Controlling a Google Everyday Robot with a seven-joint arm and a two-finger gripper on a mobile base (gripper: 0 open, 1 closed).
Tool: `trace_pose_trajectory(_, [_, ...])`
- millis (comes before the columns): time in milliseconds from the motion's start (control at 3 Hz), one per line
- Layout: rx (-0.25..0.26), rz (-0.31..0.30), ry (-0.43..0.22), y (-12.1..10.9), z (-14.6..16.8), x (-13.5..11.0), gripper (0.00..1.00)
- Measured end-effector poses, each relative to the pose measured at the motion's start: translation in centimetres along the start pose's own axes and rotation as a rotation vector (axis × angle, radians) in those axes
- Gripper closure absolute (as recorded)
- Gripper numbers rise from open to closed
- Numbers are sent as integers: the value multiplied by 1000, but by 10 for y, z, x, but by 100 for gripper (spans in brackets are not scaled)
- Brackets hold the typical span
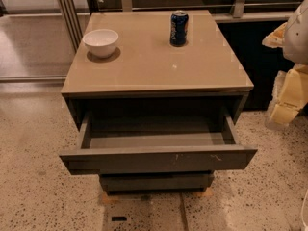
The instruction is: Close top drawer
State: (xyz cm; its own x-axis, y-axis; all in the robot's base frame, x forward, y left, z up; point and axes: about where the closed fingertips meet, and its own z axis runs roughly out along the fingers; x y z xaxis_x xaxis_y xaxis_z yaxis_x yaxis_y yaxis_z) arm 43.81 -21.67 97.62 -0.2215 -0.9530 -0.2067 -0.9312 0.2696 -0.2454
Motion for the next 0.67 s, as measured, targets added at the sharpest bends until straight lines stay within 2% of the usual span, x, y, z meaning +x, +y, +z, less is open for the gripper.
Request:
trace_pose_trajectory(333, [0,0,0,0,0,0,0])
trace_pose_trajectory(667, [9,4,-15,-1,5,1,19])
